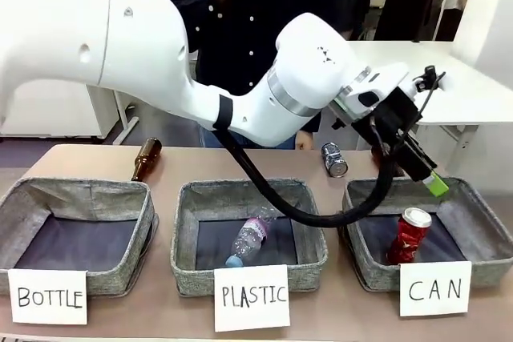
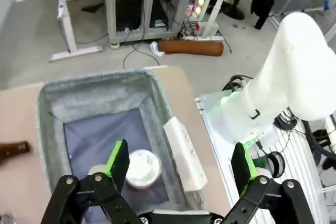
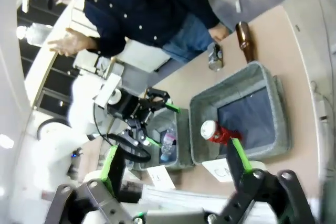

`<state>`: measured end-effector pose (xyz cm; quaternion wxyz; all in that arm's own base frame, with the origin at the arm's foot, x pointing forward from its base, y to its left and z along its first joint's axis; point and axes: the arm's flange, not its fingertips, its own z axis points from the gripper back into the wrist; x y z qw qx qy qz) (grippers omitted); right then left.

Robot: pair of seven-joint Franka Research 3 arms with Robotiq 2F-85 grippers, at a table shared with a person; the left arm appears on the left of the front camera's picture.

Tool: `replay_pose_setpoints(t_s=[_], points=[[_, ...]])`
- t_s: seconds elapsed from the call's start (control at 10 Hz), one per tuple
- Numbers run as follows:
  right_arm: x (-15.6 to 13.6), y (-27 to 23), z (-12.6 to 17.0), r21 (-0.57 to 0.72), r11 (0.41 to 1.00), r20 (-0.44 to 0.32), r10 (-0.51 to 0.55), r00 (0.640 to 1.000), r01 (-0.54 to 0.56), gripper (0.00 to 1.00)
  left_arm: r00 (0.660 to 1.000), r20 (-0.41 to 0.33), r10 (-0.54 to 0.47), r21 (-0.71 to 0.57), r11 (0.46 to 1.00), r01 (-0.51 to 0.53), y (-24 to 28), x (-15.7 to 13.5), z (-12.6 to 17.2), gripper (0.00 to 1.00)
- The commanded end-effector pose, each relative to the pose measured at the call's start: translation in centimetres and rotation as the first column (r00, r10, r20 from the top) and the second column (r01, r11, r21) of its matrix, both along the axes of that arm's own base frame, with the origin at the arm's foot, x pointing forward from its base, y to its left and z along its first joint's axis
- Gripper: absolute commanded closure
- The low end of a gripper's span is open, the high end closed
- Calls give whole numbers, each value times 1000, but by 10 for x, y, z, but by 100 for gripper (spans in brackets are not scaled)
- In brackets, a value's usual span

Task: Sort the can waste into the basket.
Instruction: Pick up the can waste from the table and place it in the right Fabric basket.

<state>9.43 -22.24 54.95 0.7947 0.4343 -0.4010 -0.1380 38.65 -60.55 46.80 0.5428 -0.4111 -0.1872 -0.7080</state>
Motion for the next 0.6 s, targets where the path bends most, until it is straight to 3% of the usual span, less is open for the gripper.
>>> replay_pose_setpoints(t_s=[0.0,0.1,0.3,0.4,0.5], points=[[-9,3,24,-63,997,52,-47,998,50,0,984,-165,71,127,991,-50,45,3,13,0],[19,23,29,-105,994,25,10,1000,-7,0,947,-276,162,213,971,-104,91,3,16,0],[73,76,37,-113,971,18,216,976,-212,0,891,-378,249,269,951,-152,156,-5,12,0],[96,107,40,-115,947,-9,301,954,-300,0,844,-430,320,270,938,-218,196,-6,11,0],[114,140,39,-113,917,-37,381,924,-382,0,777,-485,402,240,915,-323,247,-8,16,0]])
